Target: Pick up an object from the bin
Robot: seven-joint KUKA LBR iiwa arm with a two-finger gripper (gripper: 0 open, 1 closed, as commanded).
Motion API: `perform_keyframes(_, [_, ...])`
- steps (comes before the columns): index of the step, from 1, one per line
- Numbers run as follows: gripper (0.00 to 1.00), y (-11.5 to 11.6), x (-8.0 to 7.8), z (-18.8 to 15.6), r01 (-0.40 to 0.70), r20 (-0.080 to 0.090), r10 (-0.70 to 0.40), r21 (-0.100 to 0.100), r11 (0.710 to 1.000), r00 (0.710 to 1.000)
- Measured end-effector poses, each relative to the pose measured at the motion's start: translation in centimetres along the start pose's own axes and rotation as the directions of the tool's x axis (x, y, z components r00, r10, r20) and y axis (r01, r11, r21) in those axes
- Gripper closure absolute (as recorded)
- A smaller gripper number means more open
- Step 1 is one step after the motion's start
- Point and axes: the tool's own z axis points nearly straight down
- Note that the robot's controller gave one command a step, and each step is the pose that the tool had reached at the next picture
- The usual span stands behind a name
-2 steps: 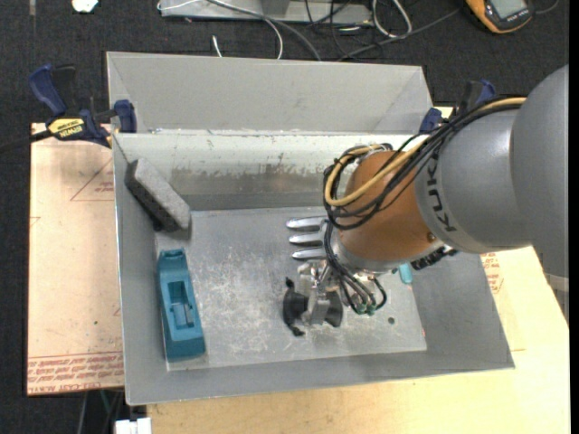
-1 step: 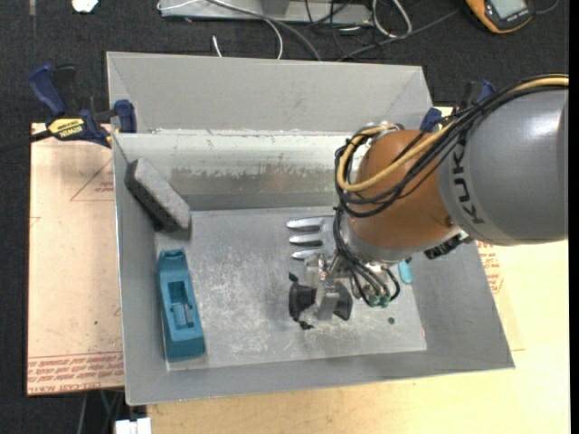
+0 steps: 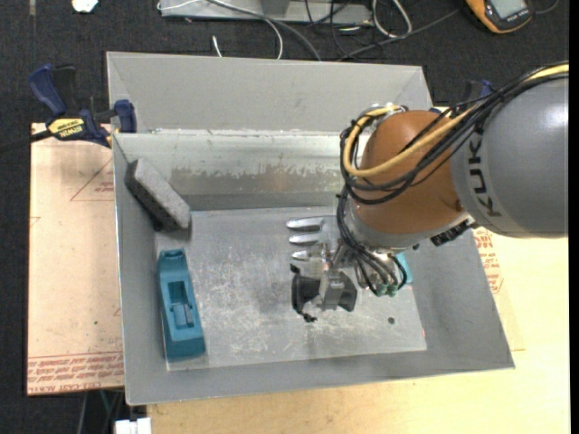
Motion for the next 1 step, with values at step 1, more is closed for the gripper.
perform_keyframes(1, [1.0,-0.11,-1.06,-1.27,0.11,0.008,-0.11,0.0,0.994,0.994])
